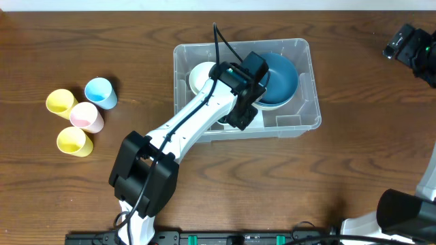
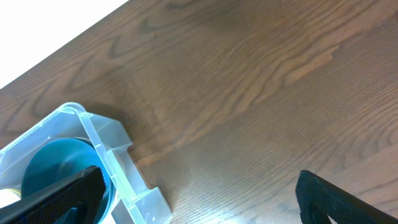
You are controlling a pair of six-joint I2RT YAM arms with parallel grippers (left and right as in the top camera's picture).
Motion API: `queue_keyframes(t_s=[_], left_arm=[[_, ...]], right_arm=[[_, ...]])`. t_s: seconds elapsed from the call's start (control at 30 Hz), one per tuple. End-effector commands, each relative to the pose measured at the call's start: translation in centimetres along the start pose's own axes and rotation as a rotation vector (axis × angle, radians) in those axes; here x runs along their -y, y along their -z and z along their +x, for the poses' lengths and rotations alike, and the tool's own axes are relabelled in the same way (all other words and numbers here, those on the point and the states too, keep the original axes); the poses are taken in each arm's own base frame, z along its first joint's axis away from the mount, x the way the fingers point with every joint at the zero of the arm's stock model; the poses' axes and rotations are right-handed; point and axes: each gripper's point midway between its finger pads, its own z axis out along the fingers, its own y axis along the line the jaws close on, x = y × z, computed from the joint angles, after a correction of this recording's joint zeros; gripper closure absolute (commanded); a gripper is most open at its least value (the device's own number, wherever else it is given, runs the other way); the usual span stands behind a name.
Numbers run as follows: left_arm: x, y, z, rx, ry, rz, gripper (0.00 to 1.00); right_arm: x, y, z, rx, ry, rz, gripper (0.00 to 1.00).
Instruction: Pack container
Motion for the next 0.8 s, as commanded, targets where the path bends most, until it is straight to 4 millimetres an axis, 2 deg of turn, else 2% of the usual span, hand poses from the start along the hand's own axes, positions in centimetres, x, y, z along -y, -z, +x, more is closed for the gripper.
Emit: queue_keyframes(t_s=[0.0,0.2,0.27,0.3,0.43,0.67,0.77], left_arm=[[-0.1,-0.1,-0.6,0.01,-0.013,-0.012,0.93],[-0.1,0.0,-1.2,0.033,-0.013,-0.013,0.93],[-0.1,0.0,-1.3,0.039,-0.013,-0.012,0.83],[-0.2,0.0,-1.4,0.041,-0.013,-0.013,0.69],[-0.2,0.0,-1.4,0.044,-0.013,-0.013,0.43],[-0.2,0.1,-1.7,0.055,-0.014,-0.015,0.29],[-0.2,0.9,-2.2,0.07,-0.014,-0.016,0.25]], right_arm=[[0.0,0.0,0.1,-0.001,-0.011,0.0,0.01],[0.0,0.0,0.1,-0.001,-0.011,0.0,0.01],[0.0,0.0,0.1,-0.001,-0.011,0.0,0.01],[-0.1,0.0,0.1,-0.001,-0.011,0.0,0.01],[0.0,0.0,0.1,-0.001,-0.011,0.0,0.01],[0.0,0.0,0.1,-0.001,-0.011,0.0,0.01],[0.0,0.0,0.1,-0.001,-0.011,0.0,0.01]])
